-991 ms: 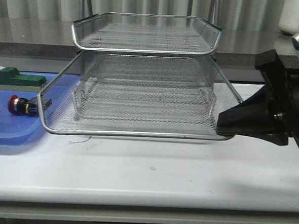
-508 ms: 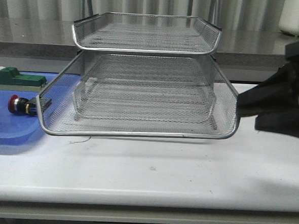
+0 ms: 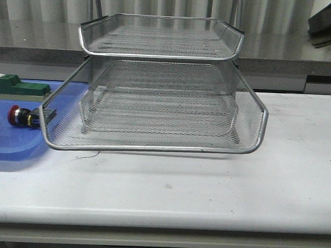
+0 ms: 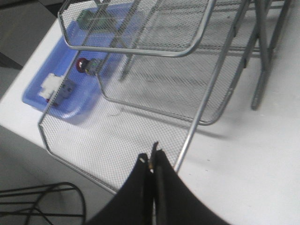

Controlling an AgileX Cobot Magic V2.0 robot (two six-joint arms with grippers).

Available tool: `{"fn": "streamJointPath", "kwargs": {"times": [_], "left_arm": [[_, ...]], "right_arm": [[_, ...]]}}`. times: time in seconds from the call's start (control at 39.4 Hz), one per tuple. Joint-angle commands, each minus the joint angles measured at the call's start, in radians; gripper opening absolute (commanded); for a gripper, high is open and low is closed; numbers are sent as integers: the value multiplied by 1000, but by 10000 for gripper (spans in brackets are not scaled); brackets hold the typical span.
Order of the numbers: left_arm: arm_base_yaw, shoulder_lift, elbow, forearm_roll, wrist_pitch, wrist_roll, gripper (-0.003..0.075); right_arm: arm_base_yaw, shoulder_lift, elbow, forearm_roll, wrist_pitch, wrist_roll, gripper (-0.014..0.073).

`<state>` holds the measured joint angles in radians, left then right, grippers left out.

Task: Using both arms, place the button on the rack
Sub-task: 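Release the tray and withdraw the right gripper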

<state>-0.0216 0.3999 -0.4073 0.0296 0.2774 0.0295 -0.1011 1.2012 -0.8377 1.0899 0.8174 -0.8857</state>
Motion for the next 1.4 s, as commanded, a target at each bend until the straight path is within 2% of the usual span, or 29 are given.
{"fn": "streamJointPath", "kwargs": {"times": [0.0, 0.25, 0.41, 0.71, 0.86, 1.07, 1.37], "left_arm": [[-1, 13, -35, -1, -73, 1, 576], [-1, 13, -35, -1, -73, 1, 576], [-1, 13, -35, -1, -71, 1, 576], [-1, 13, -35, -1, -66, 1, 576], [-1, 13, -35, -1, -66, 1, 576], [-1, 13, -35, -1, -66, 1, 576], [-1, 13, -35, -1, -66, 1, 576]], "right_arm": [[23, -50, -100, -196, 3, 156, -109], [206, -157, -128, -910, -78, 642, -109], [305, -247, -59, -1105, -127, 833, -109], [327, -619, 302, -1105, -404, 850, -109], [327, -822, 412, -1090, -436, 850, -109], [327, -989, 452, -1090, -437, 850, -109], [327, -1003, 452, -1090, -427, 850, -109]]}}
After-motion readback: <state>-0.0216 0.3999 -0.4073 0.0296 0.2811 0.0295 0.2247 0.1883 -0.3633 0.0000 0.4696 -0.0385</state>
